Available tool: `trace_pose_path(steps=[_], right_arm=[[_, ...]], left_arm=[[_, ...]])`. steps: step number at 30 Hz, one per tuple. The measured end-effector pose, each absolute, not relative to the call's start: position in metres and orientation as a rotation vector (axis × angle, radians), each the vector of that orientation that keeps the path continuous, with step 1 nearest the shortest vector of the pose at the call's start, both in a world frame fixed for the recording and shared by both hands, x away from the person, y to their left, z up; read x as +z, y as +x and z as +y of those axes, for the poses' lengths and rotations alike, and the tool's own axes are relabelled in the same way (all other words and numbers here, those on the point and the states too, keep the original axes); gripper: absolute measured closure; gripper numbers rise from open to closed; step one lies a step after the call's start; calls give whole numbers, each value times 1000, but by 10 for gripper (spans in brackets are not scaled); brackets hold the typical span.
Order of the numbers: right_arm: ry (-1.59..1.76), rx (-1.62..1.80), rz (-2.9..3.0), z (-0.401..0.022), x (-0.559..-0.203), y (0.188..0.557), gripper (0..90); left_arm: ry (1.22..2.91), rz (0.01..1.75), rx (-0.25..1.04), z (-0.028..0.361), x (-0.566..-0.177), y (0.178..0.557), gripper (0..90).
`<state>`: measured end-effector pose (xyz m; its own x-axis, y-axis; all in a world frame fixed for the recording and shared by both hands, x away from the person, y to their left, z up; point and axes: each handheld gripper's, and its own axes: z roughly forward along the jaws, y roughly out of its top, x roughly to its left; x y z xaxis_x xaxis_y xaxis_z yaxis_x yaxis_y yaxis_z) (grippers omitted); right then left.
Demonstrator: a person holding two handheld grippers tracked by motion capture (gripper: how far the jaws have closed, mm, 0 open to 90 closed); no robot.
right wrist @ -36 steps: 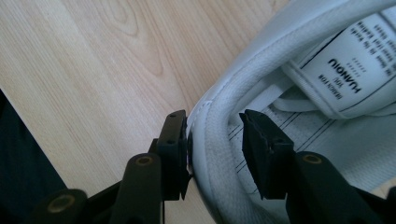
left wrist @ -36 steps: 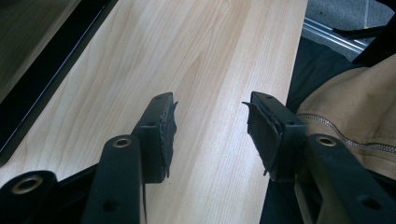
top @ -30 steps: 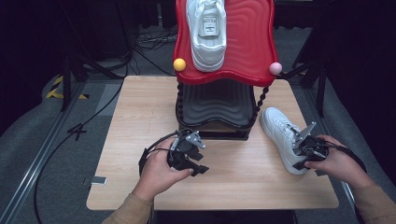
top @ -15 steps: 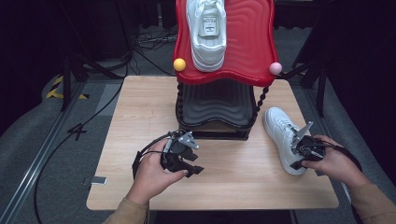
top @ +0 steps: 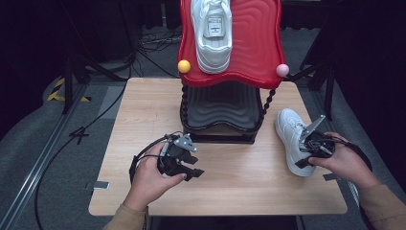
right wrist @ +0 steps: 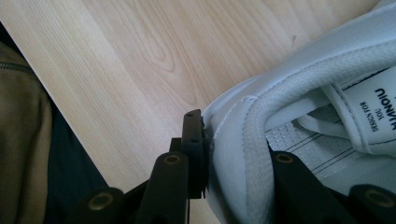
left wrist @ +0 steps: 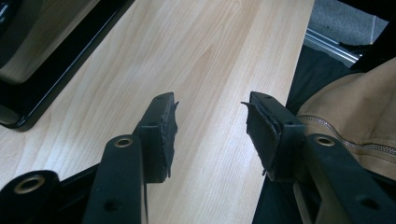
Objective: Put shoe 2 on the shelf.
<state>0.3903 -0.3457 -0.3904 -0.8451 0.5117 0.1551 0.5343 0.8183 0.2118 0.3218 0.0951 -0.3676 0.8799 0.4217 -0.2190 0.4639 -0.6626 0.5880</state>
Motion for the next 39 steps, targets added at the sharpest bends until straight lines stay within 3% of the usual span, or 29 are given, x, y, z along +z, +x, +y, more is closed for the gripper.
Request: trace_pose_path(steps=[39], right_arm=[[-764,-518,-3105,-317,-224,397,764]], left_arm=[[2357,678,-84,114,-366,320,526]])
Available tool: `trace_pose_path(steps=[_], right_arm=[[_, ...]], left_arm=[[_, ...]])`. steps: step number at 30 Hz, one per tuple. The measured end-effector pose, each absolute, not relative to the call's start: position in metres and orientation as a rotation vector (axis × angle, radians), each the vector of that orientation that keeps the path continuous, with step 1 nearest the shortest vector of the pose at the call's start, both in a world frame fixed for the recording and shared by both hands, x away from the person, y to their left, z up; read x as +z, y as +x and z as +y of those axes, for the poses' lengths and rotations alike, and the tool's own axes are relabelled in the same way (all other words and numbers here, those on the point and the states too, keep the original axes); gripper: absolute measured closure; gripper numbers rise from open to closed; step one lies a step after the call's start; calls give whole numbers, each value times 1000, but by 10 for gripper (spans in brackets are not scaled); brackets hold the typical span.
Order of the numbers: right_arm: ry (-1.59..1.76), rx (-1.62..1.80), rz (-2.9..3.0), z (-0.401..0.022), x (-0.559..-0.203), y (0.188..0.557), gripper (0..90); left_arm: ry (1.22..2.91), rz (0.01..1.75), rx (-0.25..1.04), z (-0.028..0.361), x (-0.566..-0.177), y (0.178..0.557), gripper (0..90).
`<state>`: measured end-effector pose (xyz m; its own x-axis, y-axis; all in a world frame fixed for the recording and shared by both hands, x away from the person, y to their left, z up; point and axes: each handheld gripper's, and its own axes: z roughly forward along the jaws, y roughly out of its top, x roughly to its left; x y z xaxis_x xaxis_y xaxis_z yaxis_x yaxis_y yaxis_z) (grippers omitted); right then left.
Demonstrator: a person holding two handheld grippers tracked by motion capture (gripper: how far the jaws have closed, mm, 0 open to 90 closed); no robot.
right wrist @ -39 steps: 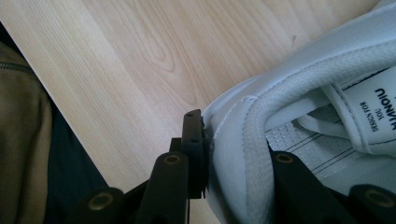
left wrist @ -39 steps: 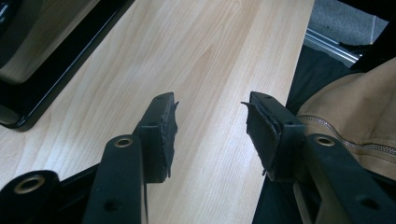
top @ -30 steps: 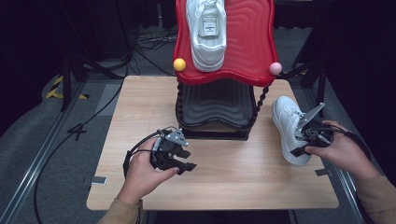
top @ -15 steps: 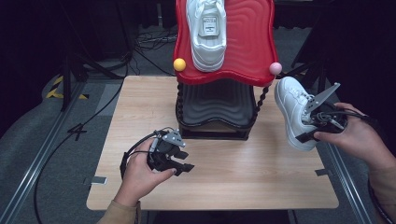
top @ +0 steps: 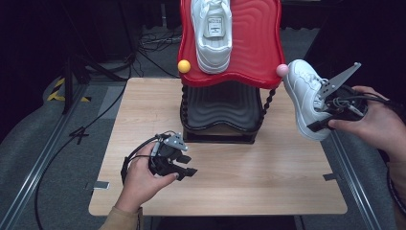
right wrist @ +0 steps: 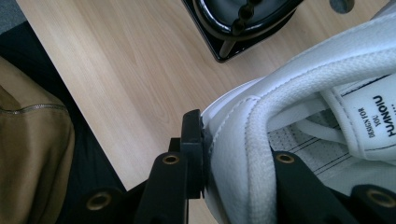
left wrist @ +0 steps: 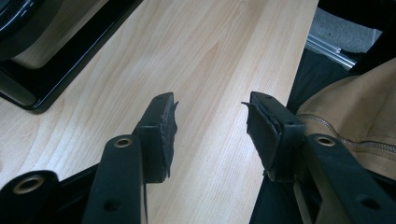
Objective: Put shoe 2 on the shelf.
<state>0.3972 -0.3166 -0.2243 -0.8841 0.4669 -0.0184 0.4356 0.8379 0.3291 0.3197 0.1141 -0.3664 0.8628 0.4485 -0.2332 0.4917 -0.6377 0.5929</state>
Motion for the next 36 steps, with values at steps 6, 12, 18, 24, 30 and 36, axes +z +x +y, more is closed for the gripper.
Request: trace_pose_path(steps=[6,12,18,24,30,36], right_arm=[[696,489,2905,-311,-204,401,764],[689,482,2873,-307,-182,405,764],[679,486,2842,-302,-161,406,763],[668,506,2805,-296,-135,407,763],[649,542,2772,-287,-120,408,762],[600,549,2752,-271,-108,411,763]], left_arm=[[2355,695,-87,118,-369,324,526],[2346,699,-93,121,-370,327,526],[2346,686,-93,120,-370,327,526],[2345,683,-100,121,-370,328,527],[2350,673,-100,118,-370,328,527],[2350,670,-97,117,-370,328,527]])
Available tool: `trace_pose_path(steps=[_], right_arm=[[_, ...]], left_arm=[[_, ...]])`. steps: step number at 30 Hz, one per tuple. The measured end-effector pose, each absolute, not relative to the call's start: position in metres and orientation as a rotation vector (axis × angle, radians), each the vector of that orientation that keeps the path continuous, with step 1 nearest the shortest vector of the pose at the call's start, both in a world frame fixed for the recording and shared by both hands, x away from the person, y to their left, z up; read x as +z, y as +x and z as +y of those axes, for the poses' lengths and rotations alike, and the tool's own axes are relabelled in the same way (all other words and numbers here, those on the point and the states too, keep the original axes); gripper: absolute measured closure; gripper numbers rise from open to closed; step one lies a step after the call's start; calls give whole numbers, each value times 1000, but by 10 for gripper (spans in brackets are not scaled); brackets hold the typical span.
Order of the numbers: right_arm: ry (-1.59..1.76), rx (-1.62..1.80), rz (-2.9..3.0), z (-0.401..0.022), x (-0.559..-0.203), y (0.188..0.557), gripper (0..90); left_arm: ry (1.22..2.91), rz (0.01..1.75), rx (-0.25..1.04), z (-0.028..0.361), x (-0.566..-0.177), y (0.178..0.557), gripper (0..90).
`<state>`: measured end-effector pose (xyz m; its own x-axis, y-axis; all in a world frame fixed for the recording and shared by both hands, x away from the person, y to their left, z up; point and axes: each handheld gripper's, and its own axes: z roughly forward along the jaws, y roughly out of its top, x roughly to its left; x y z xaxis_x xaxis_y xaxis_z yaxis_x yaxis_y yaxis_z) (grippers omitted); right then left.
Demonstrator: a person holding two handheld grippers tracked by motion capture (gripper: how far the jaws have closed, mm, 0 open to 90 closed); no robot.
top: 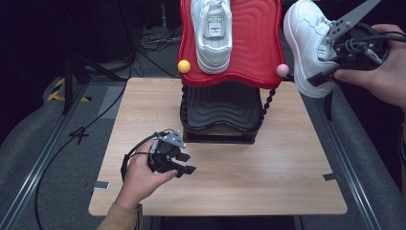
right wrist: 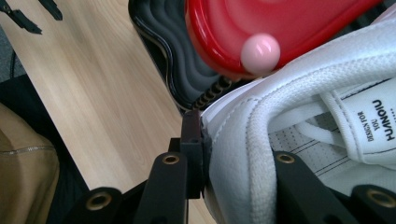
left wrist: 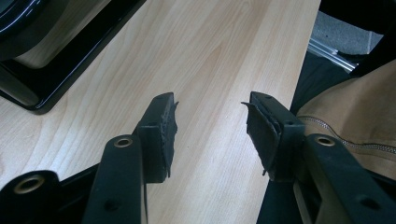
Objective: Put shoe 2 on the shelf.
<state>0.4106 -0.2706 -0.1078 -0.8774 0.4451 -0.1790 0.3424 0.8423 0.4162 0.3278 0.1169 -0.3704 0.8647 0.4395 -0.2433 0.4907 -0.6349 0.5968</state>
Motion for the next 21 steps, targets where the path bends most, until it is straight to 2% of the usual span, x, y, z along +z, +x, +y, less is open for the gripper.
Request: trace_pose_path(steps=[21], right_arm=[[455,548,2745,-199,-78,431,762]], left_arm=[[2339,701,-78,127,-369,319,528]])
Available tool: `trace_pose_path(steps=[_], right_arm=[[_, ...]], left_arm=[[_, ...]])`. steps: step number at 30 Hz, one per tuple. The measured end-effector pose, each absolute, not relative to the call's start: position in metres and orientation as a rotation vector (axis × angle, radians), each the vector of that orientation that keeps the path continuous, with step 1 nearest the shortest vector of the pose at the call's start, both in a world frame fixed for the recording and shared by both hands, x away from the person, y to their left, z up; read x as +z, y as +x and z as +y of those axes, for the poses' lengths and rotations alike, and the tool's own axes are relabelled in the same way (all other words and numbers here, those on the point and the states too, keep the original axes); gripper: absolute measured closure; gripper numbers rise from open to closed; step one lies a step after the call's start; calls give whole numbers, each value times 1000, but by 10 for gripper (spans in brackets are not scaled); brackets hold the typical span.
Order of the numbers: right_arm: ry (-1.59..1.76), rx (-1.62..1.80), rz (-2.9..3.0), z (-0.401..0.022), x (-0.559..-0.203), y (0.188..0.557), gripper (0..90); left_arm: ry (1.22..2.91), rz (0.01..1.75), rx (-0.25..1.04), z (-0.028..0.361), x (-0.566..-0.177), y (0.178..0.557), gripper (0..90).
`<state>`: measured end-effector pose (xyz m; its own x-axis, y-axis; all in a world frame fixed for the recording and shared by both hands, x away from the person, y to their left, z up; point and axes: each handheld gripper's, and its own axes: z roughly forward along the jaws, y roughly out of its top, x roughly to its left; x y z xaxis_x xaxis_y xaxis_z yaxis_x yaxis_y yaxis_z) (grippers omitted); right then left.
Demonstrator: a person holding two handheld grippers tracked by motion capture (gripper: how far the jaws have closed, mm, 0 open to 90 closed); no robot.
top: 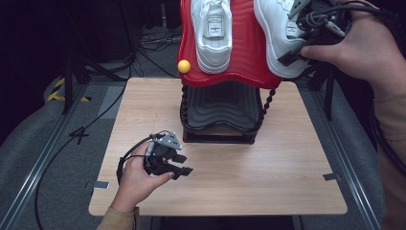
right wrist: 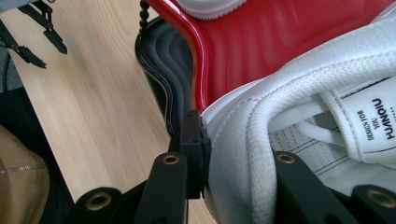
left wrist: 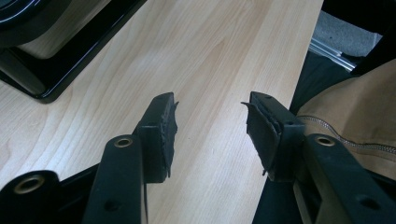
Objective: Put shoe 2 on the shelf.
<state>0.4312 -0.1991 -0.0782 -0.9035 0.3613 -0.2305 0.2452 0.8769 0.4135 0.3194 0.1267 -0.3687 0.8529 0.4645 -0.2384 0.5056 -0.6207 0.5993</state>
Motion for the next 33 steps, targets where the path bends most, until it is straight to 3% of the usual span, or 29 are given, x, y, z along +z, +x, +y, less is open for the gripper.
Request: trace_pose_path(steps=[20,33], right_arm=[[416,516,2747,-146,-90,462,754],[386,518,2745,-134,-110,469,743]], left_arm=[[2330,710,-75,133,-369,319,531],[2336,706,-78,131,-369,319,531]])
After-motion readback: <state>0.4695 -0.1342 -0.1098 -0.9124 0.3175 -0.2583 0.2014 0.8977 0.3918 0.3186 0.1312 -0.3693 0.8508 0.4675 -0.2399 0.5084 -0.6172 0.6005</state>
